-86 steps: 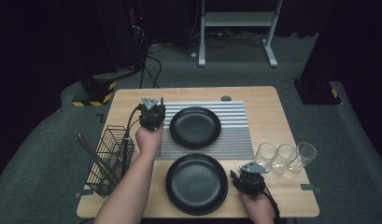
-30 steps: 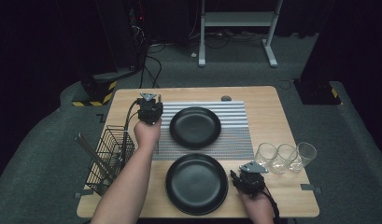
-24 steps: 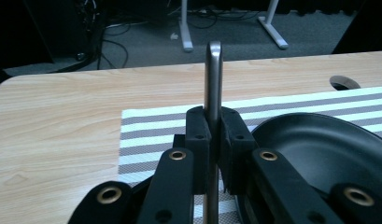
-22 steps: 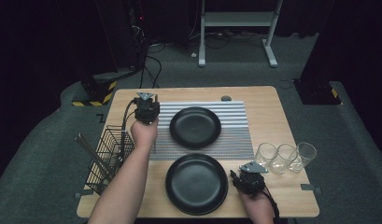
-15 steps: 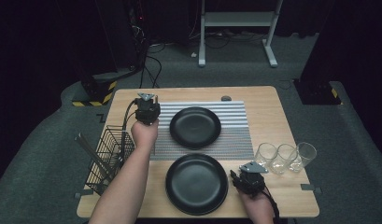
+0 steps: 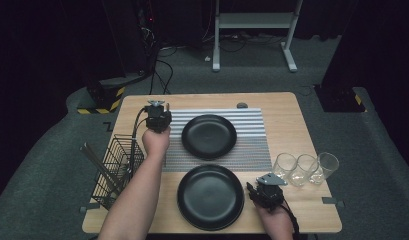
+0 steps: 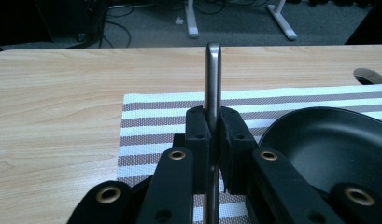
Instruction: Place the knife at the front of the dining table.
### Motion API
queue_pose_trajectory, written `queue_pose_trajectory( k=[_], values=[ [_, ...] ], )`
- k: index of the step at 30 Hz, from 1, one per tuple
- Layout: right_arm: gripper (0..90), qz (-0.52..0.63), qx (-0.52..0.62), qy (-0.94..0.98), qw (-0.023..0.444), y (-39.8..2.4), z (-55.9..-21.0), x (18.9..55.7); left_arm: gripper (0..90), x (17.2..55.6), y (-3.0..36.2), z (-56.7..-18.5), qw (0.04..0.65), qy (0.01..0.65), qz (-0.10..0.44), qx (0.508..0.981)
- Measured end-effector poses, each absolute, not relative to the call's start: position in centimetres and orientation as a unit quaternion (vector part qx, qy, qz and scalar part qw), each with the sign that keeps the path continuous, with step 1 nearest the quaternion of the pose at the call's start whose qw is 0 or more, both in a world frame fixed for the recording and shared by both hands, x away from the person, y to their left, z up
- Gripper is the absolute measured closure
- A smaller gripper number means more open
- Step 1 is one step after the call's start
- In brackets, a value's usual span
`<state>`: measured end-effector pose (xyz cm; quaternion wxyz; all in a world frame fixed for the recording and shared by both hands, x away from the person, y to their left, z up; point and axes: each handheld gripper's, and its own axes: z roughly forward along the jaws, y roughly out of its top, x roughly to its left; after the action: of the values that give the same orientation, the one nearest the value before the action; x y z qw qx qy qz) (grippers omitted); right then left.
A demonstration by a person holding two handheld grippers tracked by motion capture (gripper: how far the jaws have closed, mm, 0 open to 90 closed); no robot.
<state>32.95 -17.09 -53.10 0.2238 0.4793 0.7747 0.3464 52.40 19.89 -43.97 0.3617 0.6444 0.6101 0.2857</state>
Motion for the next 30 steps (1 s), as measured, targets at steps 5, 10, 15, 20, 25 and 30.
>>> queue_pose_trajectory(
  k=[5,10,15,20,25,30],
  values=[
    [54.4,0.347,0.479,0.775,0.223,-17.1,-53.1,33.0,83.0,53.1,19.7,-44.5,0.355,0.613,0.281,0.648],
    [54.4,0.347,0.479,0.775,0.223,-17.1,-53.1,33.0,83.0,54.0,19.5,-45.1,0.355,0.620,0.274,0.644],
    [54.4,0.347,0.479,0.775,0.223,-17.1,-53.1,33.0,83.0,54.7,19.4,-45.8,0.342,0.625,0.269,0.648],
    [54.3,0.347,0.479,0.775,0.223,-17.1,-53.1,33.0,82.9,55.3,19.2,-46.4,0.336,0.625,0.260,0.655],
    [54.3,0.346,0.480,0.775,0.224,-17.1,-53.1,33.0,82.9,55.6,19.3,-46.7,0.333,0.626,0.254,0.658],
    [54.3,0.346,0.480,0.774,0.224,-17.1,-53.1,33.0,82.8,56.0,19.5,-47.0,0.332,0.629,0.241,0.661]
  ],
)
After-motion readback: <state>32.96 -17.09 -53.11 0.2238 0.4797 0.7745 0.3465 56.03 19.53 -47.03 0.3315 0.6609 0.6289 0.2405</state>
